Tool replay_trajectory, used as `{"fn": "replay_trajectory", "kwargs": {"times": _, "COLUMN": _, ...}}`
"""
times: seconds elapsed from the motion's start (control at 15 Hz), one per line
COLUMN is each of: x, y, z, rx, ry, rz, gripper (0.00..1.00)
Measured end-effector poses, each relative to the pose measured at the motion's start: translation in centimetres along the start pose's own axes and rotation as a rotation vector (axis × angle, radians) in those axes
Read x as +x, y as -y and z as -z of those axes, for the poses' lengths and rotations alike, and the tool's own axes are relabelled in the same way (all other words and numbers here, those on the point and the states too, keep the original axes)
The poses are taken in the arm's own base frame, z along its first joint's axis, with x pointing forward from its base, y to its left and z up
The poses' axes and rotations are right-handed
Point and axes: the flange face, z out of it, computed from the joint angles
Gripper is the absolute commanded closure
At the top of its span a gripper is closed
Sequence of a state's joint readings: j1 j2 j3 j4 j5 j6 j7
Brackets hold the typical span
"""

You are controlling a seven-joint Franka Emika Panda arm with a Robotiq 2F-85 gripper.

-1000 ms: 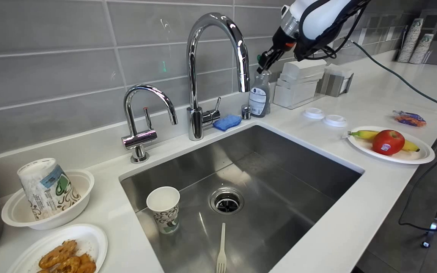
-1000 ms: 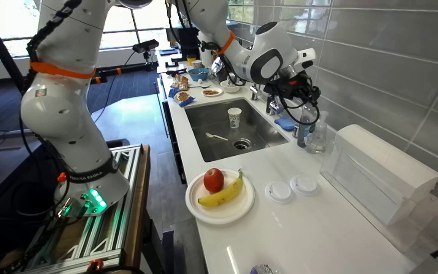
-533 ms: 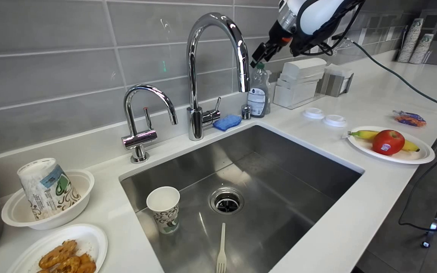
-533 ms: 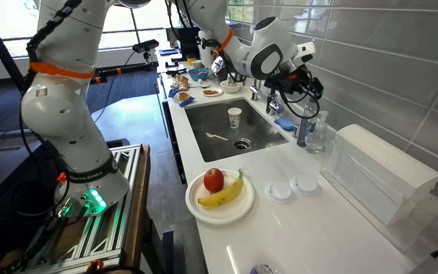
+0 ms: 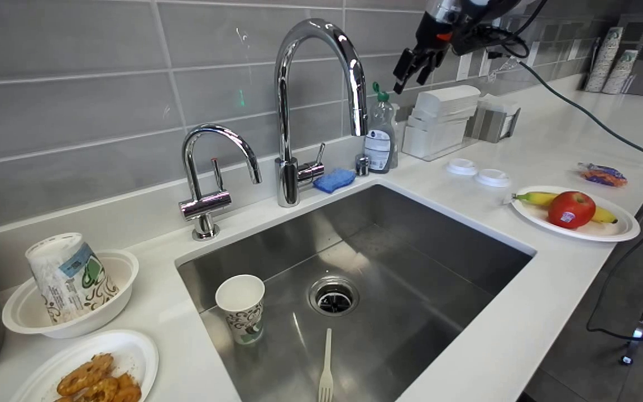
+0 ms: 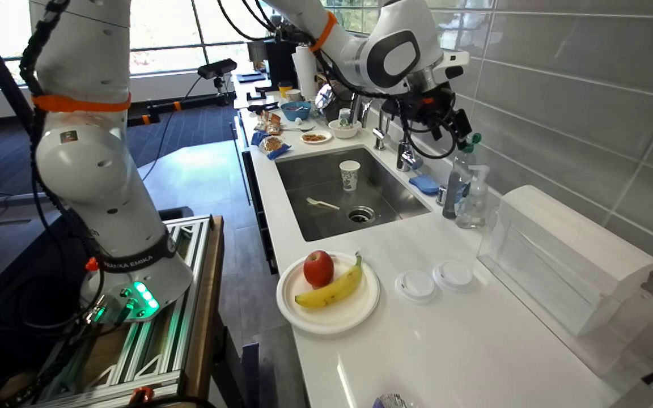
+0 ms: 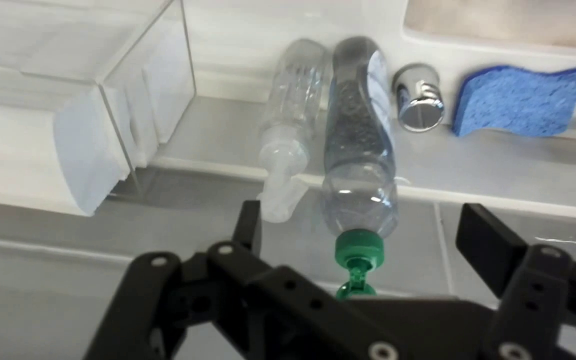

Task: Move the left bottle backwards

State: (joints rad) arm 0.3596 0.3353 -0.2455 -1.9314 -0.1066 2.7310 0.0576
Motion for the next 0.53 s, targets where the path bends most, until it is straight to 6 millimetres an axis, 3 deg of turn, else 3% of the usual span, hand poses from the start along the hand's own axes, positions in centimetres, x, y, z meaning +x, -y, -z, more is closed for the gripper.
{"fn": "replay_trajectory", "kwargs": {"times": 0.33, "x": -2.5, "y": 3.1, "z": 5.8, "rx": 0.153, "ry": 0.184, "rz": -0.030, "gripper": 0.00}}
{"fn": "replay_trajectory", "kwargs": {"times": 0.53, "x": -4.6, "y": 2.7, "z": 9.0, "rx": 0.174, "ry": 0.309, "rz": -0.043, "gripper": 0.00}}
